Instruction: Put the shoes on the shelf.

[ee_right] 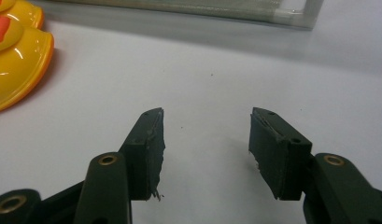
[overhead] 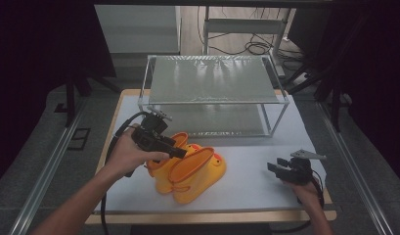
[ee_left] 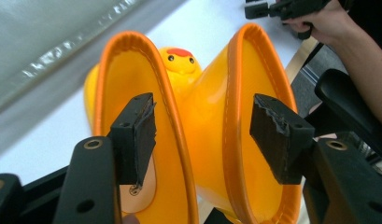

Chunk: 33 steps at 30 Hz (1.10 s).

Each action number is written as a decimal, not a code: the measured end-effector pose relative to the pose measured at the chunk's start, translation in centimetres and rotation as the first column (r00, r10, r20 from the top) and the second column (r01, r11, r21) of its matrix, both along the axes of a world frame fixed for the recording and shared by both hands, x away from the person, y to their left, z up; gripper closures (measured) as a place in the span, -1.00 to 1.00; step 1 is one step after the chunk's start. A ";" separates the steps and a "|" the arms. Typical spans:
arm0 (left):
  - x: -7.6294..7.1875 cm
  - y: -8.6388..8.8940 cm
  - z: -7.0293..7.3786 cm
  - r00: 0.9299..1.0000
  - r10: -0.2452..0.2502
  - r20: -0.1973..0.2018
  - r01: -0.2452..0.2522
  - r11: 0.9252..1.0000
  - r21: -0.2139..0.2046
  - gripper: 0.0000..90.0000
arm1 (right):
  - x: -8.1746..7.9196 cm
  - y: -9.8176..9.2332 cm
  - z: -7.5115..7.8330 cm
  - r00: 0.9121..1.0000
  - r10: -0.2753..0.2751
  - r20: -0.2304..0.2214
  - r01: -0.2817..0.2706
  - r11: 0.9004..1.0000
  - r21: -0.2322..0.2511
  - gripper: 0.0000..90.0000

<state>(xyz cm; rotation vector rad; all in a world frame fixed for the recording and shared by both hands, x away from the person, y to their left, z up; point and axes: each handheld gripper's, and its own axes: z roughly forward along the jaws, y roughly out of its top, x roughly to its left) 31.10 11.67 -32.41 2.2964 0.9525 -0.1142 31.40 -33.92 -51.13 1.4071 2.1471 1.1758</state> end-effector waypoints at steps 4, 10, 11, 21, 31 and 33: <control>0.0 -0.6 -0.6 1.000 -0.022 -0.020 0.022 1.000 0.015 -0.12 | 0.0 -0.1 -0.1 1.000 0.000 0.002 0.000 1.000 -0.005 0.01; 0.3 -1.6 -1.5 0.999 -0.026 -0.031 0.028 0.998 0.053 -0.12 | 0.0 -0.1 -0.1 1.000 -0.003 0.003 0.003 1.000 -0.007 0.01; 0.4 -1.7 -1.7 0.999 -0.025 -0.033 0.027 0.998 0.062 -0.11 | 0.0 0.0 -0.1 1.000 -0.002 0.002 0.002 1.000 -0.008 0.01; 0.4 -2.6 -2.3 1.000 0.001 0.001 -0.001 0.994 0.113 0.31 | 0.1 -0.1 -0.1 1.000 -0.005 0.001 0.005 1.000 -0.011 0.01; 0.0 -2.7 -2.3 0.998 -0.003 0.066 -0.005 0.994 0.113 0.81 | 0.1 0.0 -0.2 1.000 -0.006 0.000 0.006 1.000 -0.018 0.01; 0.0 -2.6 -2.4 0.998 -0.001 0.059 -0.005 0.995 0.095 0.81 | 0.1 0.0 -0.2 1.000 -0.005 0.001 0.005 1.000 -0.019 0.01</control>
